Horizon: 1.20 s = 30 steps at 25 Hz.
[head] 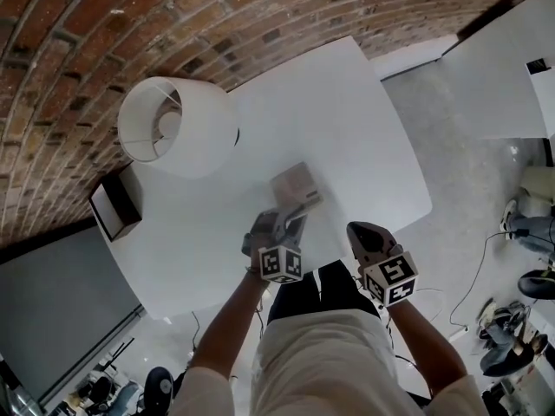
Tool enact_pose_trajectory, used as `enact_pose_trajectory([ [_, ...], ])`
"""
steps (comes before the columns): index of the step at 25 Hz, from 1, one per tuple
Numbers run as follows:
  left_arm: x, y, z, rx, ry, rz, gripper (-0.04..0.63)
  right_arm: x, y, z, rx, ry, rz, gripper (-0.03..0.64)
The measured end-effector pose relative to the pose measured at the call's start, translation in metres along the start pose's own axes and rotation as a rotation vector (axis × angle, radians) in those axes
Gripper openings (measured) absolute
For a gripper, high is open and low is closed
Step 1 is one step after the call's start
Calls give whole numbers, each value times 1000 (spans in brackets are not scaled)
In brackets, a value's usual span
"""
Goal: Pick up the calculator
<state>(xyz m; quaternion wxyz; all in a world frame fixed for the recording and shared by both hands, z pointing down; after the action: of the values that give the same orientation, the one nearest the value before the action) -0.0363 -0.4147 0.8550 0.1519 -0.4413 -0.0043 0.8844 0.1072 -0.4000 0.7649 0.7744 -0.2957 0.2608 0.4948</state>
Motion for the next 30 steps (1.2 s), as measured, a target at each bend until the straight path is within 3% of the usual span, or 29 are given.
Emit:
enact_pose_trajectory([
  [15, 67, 7, -29, 254, -95, -63, 78, 36, 9, -49, 80, -57, -62, 12],
  [24, 139, -7, -44, 493, -202, -163, 78, 63, 36, -69, 142, -109, -138, 12],
  [30, 194, -13, -42, 657, -332, -237, 78, 81, 53, -82, 79, -113, -171, 12],
])
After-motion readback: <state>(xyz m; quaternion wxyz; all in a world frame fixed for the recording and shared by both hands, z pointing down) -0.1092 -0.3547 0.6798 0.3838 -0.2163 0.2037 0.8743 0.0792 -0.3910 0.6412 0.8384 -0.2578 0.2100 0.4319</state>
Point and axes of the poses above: the fingertips, and each gripper's own axes: x backward along the fingers, y to its left, z out of its underside, the point moved 5 cm from there along x, backward along the fingers, and after that the axes turned 15 degrees about z, right-handed, at the moved point
